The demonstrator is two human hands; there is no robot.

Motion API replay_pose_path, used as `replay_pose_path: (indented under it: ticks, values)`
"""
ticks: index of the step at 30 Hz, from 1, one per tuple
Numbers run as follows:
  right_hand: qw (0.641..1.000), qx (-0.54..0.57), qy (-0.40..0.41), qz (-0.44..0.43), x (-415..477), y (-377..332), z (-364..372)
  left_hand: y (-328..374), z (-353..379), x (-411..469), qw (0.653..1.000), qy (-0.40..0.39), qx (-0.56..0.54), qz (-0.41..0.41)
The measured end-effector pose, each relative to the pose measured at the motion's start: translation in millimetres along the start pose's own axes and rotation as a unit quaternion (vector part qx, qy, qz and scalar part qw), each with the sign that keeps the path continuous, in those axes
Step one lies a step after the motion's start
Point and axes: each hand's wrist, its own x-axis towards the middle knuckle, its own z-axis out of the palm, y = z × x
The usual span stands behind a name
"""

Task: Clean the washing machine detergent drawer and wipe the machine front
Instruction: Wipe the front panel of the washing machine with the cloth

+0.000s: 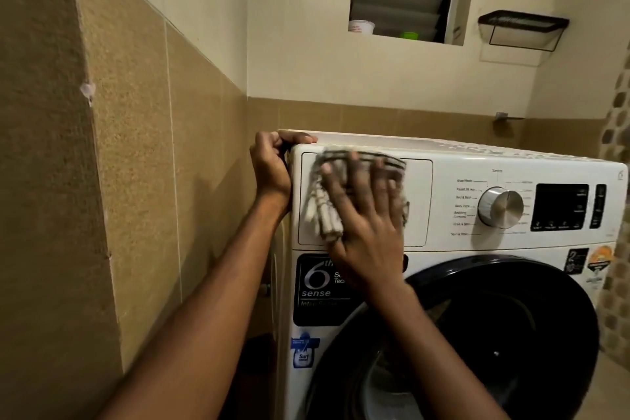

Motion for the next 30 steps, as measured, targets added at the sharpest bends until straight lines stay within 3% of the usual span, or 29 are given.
replay_pose_path:
  ticks: [1, 2, 4, 6, 7, 8, 10, 11, 12, 13, 15, 17, 18, 20, 22, 24, 25, 26, 27, 29, 30]
  values:
    - [0.997, -0.025, -0.009, -0.073, -0.3, 11.9, -2.7, -0.1, 0.0, 0.3, 1.000, -0.001, -0.006, -0.003]
    - [0.997, -0.032, -0.003, -0.074, 0.4, 25.6, -4.7, -0.8, 0.0, 0.4, 1.000, 0.000, -0.004, -0.003]
    - [0.993, 0.015, 0.041, 0.109, 8.1, 43.3, -6.1, -0.6, -0.2, 0.1, 1.000, 0.007, 0.009, 0.008]
    - [0.939, 0.081, 0.072, 0.326, 22.5, 37.3, -5.0, -1.2, -0.4, -0.7, 1.000, 0.008, 0.012, 0.020]
    - [0.927, 0.092, 0.067, 0.357, 29.9, 26.5, -5.5, -1.1, -0.2, -1.1, 1.000, 0.009, 0.014, 0.025]
    - [0.942, 0.081, 0.057, 0.321, 35.4, 14.6, -7.2, -0.9, 0.2, -1.1, 0.999, 0.012, 0.017, 0.031]
    - [0.993, 0.044, 0.028, 0.104, 35.9, 1.3, -10.1, -1.2, 0.5, 0.4, 0.999, 0.024, 0.017, 0.030]
    - [1.000, 0.018, 0.006, -0.005, 32.8, 4.5, -11.2, -1.1, 0.5, 1.1, 0.999, 0.030, 0.012, 0.025]
    - [0.998, -0.008, -0.012, -0.068, 30.0, 13.6, -14.1, -1.6, -0.1, 1.6, 0.999, 0.032, 0.009, 0.022]
    - [0.997, -0.022, -0.019, -0.072, 29.0, 25.3, -16.8, -2.0, -0.8, 1.7, 0.999, 0.028, 0.013, 0.026]
    - [0.996, 0.000, 0.002, 0.092, 33.0, 47.8, -21.8, -2.5, -1.8, 0.9, 0.999, 0.014, 0.032, 0.033]
    - [0.950, 0.063, 0.020, 0.306, 46.0, 52.2, -24.3, -2.5, -1.6, -1.2, 0.999, 0.012, 0.036, 0.036]
    - [0.934, 0.074, 0.014, 0.349, 51.2, 43.1, -23.9, -2.1, -1.3, -2.1, 0.999, 0.015, 0.034, 0.036]
    - [0.961, 0.057, 0.004, 0.269, 52.3, 17.9, -21.8, -0.9, -0.3, -1.9, 0.999, 0.019, 0.031, 0.038]
    - [0.998, 0.040, -0.014, 0.041, 38.3, 2.7, -17.6, -0.7, 0.0, -1.3, 0.999, 0.024, 0.021, 0.030]
    - [0.989, -0.006, -0.033, -0.143, 21.7, 16.5, -15.4, -0.8, 0.8, -2.2, 1.000, 0.015, 0.008, 0.020]
    - [0.988, -0.020, -0.028, -0.149, 16.3, 29.4, -14.9, -0.6, 1.0, -2.5, 1.000, 0.013, 0.011, 0.023]
    - [0.996, -0.016, -0.007, -0.088, 12.4, 39.6, -13.1, -0.6, 0.8, -2.1, 0.999, 0.014, 0.020, 0.031]
    - [0.999, 0.006, 0.016, 0.029, 11.6, 43.5, -13.3, -1.0, 0.2, -1.3, 0.999, 0.018, 0.029, 0.039]
    - [0.956, 0.075, 0.040, 0.281, 19.3, 30.5, -9.9, -1.2, -0.3, -1.4, 0.998, 0.020, 0.037, 0.044]
    - [0.936, 0.097, 0.034, 0.336, 24.2, 16.8, -8.5, -1.2, -0.4, -1.6, 0.998, 0.018, 0.037, 0.042]
